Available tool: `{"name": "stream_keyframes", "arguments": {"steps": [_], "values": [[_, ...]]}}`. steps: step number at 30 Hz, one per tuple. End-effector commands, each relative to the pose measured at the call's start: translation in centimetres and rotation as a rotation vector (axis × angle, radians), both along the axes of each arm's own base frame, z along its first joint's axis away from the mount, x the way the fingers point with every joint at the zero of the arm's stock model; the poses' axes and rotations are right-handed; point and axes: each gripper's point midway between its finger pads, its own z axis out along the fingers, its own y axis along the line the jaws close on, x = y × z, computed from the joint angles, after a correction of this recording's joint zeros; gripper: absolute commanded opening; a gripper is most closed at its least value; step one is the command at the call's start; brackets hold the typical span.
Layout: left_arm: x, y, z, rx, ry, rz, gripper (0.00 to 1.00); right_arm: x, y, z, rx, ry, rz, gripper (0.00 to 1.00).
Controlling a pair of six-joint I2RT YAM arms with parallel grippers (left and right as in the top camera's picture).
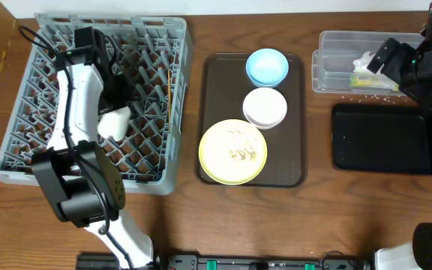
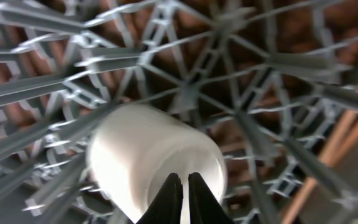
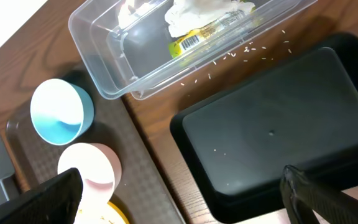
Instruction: Sort waste into correct bins and load items into the dishwasher
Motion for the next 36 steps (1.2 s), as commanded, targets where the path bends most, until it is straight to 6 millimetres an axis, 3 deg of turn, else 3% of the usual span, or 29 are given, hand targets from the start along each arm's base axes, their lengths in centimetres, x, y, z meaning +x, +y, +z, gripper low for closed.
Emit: {"name": "stream_keyframes", "arguments": {"steps": [1, 6, 11, 15, 19, 21, 25, 36], "values": [[-1.3, 3.0, 0.5, 0.083, 0.022, 0.099, 0.08, -0.1, -0.2, 0.5, -0.015, -0.013, 0.006, 0.99], [-3.2, 5.1, 1.3, 0.079, 0.029, 0.226, 0.08, -0.1, -0.2, 0.5, -0.015, -0.013, 0.006, 0.99], [-4.5, 5.8, 4.5, 0.045, -0.053, 0.319, 0.08, -0.1, -0.2, 0.5, -0.015, -0.013, 0.006, 0.99], [-3.9, 2.3, 7.3, -0.132, -0.167, 0.272, 0.11, -0.1, -0.2, 0.5, -0.015, -0.013, 0.006, 0.99], [-3.6, -2.5, 9.1, -0.345, -0.213, 0.198, 0.40, -0.1, -0.2, 0.5, -0.015, -0.013, 0.006, 0.99], [-3.7, -4.9, 9.2, -0.417, -0.193, 0.135, 0.49, -0.1, -0.2, 0.5, -0.015, -0.013, 0.006, 0.99], [-4.2, -8.7, 7.7, -0.419, -0.120, -0.060, 0.65, -0.1, -0.2, 0.5, -0.015, -0.013, 0.006, 0.99], [-3.7, -13.7, 0.5, -0.319, 0.028, -0.253, 0.65, -0.1, -0.2, 0.5, -0.015, -0.013, 0.006, 0.99]]}}
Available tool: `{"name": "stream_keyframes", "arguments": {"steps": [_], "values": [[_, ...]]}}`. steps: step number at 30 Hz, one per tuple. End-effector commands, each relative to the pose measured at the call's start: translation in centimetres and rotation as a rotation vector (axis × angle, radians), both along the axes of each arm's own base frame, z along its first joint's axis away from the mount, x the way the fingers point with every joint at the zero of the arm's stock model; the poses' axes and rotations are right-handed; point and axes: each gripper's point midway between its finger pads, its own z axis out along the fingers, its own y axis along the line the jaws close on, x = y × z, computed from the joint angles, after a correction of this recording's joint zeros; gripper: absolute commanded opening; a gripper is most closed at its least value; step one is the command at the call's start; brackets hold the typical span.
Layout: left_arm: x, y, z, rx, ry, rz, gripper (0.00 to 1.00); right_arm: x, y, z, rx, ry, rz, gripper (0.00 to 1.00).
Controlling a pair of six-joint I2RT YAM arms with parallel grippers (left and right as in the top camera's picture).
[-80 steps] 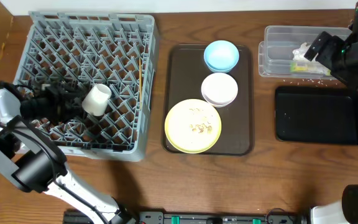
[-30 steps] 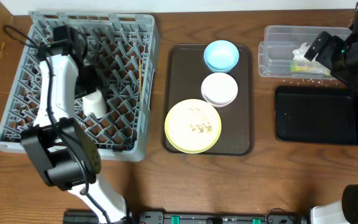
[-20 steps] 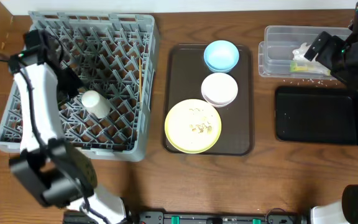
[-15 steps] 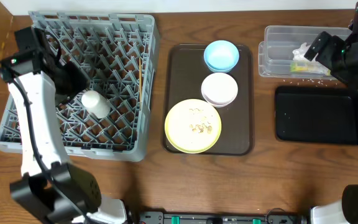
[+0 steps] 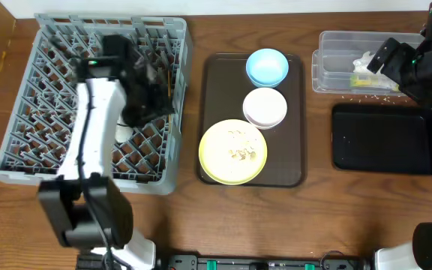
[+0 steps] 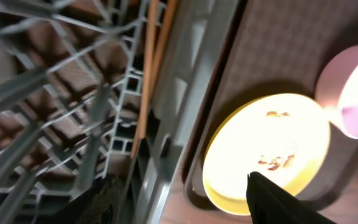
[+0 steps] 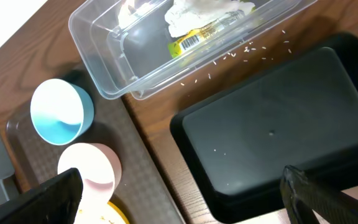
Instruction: Sort waste into correct bins and load items into the dishwasher
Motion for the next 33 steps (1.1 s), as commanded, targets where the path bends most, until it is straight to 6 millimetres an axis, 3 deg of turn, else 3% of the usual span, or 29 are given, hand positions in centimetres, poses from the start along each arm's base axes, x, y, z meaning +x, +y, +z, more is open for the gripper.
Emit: {"name": "stream_keyframes", "arguments": {"steps": [1, 12, 15, 25, 33], "values": [[0.3, -0.5, -2.3, 0.040, 0.025, -0.055, 0.65, -0.1, -0.2, 0.5, -0.015, -0.013, 0.006, 0.99], [3.2, 0.5, -6.8, 0.117, 0.013, -0.108, 0.64, -0.1, -0.2, 0.5, -0.015, -0.013, 0.006, 0.99], [4.2, 0.5, -7.8, 0.114, -0.003, -0.108, 0.55, -0.1, -0.2, 0.5, -0.015, -0.013, 0.006, 0.99], [6.8, 0.4, -7.7, 0.120, -0.105, -0.103, 0.38, -0.1, -0.2, 0.5, -0.015, -0.013, 0.006, 0.99], [7.6, 0.4, -7.6, 0.121, -0.135, -0.097, 0.35, -0.1, -0.2, 0.5, -0.015, -0.013, 0.006, 0.99]]}}
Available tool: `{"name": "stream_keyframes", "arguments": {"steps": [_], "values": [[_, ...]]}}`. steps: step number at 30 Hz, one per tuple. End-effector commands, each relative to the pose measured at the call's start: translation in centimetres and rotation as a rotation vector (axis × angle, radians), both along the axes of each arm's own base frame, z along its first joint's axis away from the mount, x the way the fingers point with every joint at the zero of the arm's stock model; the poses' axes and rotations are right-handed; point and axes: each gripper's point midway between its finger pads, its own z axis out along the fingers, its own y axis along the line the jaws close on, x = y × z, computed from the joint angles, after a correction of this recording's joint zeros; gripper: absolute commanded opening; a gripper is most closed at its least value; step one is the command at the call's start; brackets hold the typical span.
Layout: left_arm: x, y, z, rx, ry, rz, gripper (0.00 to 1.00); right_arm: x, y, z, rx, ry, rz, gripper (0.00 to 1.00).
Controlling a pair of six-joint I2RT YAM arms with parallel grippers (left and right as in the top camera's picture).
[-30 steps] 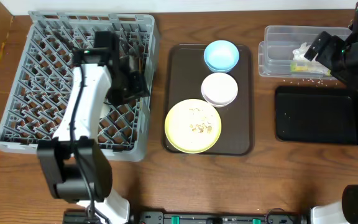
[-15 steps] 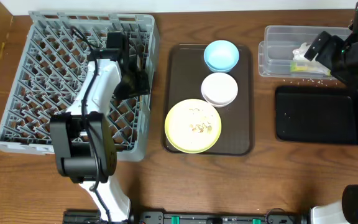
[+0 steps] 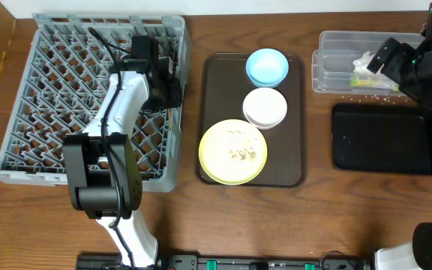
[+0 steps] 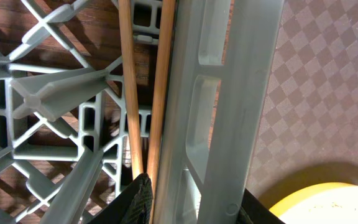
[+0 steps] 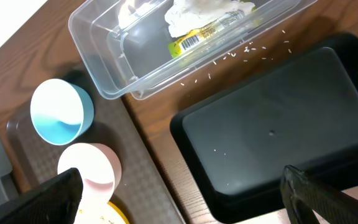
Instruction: Sort waste into correct bins and load items into the dishwasher
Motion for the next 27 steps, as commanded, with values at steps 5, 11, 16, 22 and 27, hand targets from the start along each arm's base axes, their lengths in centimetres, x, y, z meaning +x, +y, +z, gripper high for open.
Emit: {"name": "stream_keyframes", "arguments": {"steps": [5, 11, 16, 22, 27], "values": [[1.4, 1.1, -0.3, 0.022, -0.041, 0.056, 0.25, -0.1, -0.2, 0.5, -0.015, -0.013, 0.006, 0.99], [3.1, 1.1, 0.3, 0.010, -0.107, 0.087, 0.22, -0.1, -0.2, 0.5, -0.015, -0.013, 0.006, 0.99], [3.9, 1.1, 0.6, 0.010, -0.145, 0.087, 0.19, -0.1, -0.2, 0.5, -0.015, -0.013, 0.006, 0.99], [4.9, 1.1, 1.1, 0.008, -0.188, 0.088, 0.08, -0.1, -0.2, 0.5, -0.015, -0.013, 0.006, 0.99], [5.4, 1.1, 1.3, 0.001, -0.208, 0.102, 0.12, -0.1, -0.2, 0.5, -0.015, -0.013, 0.006, 0.99]]}}
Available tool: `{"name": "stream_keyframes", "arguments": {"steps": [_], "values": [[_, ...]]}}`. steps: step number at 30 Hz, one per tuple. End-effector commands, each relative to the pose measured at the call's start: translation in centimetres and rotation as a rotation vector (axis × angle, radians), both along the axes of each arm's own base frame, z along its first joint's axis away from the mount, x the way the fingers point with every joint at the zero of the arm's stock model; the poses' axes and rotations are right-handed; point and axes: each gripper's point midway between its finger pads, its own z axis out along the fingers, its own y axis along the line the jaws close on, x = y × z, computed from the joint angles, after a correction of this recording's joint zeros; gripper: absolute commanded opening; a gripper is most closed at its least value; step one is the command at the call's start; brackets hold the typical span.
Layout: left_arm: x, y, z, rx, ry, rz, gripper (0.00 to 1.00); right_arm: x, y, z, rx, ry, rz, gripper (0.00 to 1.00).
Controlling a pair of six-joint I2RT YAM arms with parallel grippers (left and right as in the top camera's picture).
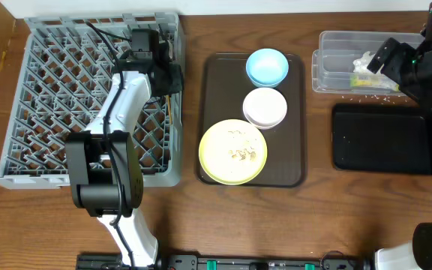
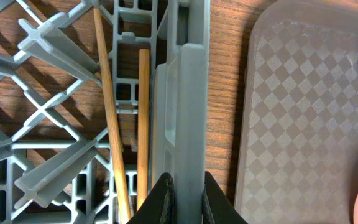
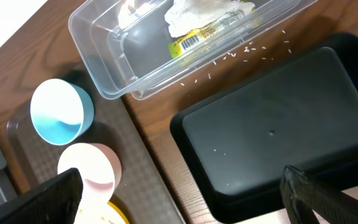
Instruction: Sort waste into correct bins and load items into the dishwasher
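The grey dish rack (image 1: 96, 19) stands on the left of the table. My left gripper (image 2: 185, 180) is shut on the rack's right wall (image 2: 188, 93), near its far right corner (image 1: 169, 77). Two wooden chopsticks (image 2: 143, 124) lie inside, just beside that wall. A brown tray (image 1: 216, 112) holds a blue bowl (image 1: 267, 66), a pink bowl (image 1: 265, 107) and a yellow plate (image 1: 233, 152) with food scraps. My right gripper (image 3: 185, 199) hangs open and empty high over the bins (image 1: 400, 64). No white cup shows in the rack.
A clear plastic bin (image 1: 328, 45) with wrappers and paper stands at the far right, and a black bin (image 1: 385, 139) in front of it. Rice grains lie scattered on the wood between them. The tray's left edge runs close to the rack's right wall.
My left gripper has shut on the rack's right wall, a little farther back than before. The rack now sits slightly more to the left. The right arm has not moved.
My left gripper was shut low inside the rack against a white cup. Then it was open above the rack's right side, with the cup left in the rack. Later it straddled the right wall by the chopsticks, and now it grips that wall with the rack shifted.
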Motion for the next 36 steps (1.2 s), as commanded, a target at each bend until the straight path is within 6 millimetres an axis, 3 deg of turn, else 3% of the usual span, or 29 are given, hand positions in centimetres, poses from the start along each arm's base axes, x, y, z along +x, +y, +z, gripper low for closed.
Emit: {"name": "stream_keyframes", "arguments": {"steps": [1, 5, 12, 17, 22, 24, 25, 26, 30, 36], "values": [[0.4, 1.4, 0.0, -0.003, 0.000, 0.093, 0.15, -0.1, -0.2, 0.5, -0.015, -0.013, 0.006, 0.99], [-0.1, 1.3, 0.0, -0.015, 0.018, 0.100, 0.16, -0.1, -0.2, 0.5, -0.015, -0.013, 0.006, 0.99], [-1.9, 1.2, 0.7, -0.009, 0.068, 0.087, 0.08, -0.1, -0.2, 0.5, -0.015, -0.013, 0.006, 0.99], [-2.8, -0.4, 1.9, -0.060, 0.063, -0.031, 0.08, -0.1, -0.2, 0.5, -0.015, -0.013, 0.006, 0.99], [-3.0, -0.5, 2.0, -0.063, 0.068, -0.031, 0.08, -0.1, -0.2, 0.5, -0.015, -0.013, 0.006, 0.99], [-2.9, -0.5, 2.1, -0.063, 0.065, -0.030, 0.15, -0.1, -0.2, 0.5, -0.015, -0.013, 0.006, 0.99], [-2.9, -0.5, 2.1, -0.063, 0.064, -0.031, 0.27, -0.1, -0.2, 0.5, -0.015, -0.013, 0.006, 0.99], [-2.9, -0.5, 2.1, -0.063, 0.064, -0.030, 0.32, -0.1, -0.2, 0.5, -0.015, -0.013, 0.006, 0.99], [-2.5, -0.4, 2.9, -0.065, 0.042, -0.024, 0.35, -0.1, -0.2, 0.5, -0.015, -0.013, 0.006, 0.99], [-1.7, -0.4, 8.6, -0.083, -0.089, 0.007, 0.43, -0.1, -0.2, 0.5, -0.015, -0.013, 0.006, 0.99]]}}
